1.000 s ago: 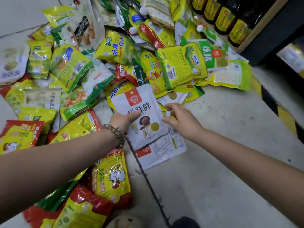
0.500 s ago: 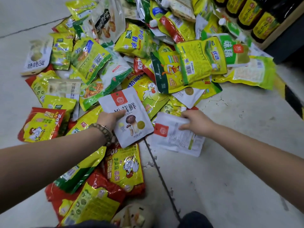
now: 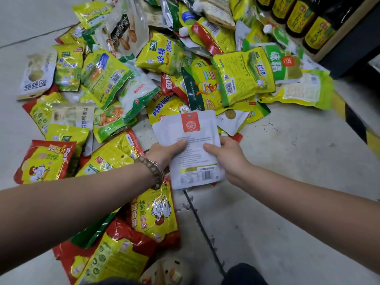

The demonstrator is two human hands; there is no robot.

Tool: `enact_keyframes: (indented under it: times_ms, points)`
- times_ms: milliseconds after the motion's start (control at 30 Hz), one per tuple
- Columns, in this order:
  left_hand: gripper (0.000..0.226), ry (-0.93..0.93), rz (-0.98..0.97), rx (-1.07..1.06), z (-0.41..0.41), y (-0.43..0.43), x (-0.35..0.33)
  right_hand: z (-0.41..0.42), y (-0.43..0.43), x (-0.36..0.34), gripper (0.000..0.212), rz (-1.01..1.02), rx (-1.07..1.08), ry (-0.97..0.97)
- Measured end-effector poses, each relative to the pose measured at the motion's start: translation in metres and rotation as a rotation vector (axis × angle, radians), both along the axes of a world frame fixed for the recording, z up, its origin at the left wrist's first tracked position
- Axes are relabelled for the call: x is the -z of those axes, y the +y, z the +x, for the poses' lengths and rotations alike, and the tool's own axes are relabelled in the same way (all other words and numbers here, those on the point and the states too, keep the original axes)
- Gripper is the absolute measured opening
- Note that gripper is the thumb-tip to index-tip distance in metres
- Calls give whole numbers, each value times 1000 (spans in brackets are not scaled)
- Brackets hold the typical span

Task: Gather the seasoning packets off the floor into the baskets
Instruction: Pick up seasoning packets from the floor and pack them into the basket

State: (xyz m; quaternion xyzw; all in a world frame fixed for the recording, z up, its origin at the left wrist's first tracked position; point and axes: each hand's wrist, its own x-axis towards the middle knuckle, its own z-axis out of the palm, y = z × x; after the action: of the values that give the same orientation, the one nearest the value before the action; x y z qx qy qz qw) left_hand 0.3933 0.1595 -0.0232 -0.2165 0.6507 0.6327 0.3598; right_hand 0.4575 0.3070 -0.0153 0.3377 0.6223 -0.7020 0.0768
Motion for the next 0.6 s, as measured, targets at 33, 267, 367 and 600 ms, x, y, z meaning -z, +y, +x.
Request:
enact_keyframes:
  times_ms: [33,267,367,600]
  points:
    - [29,30,-46,4,-2,-2,-2,-1,-7,5,11,-6,35,-15]
    - [30,307,-263,-111,-27,-55,-25,19,-67,47,27,-113,46,-355]
    - [40,289,-270,-224,-31,-84,-28,36,-94,63,35,5,-270,-494]
    - [43,242,-277,-334,-24,-112,-23,29,-112,58,40,353,-621,-314]
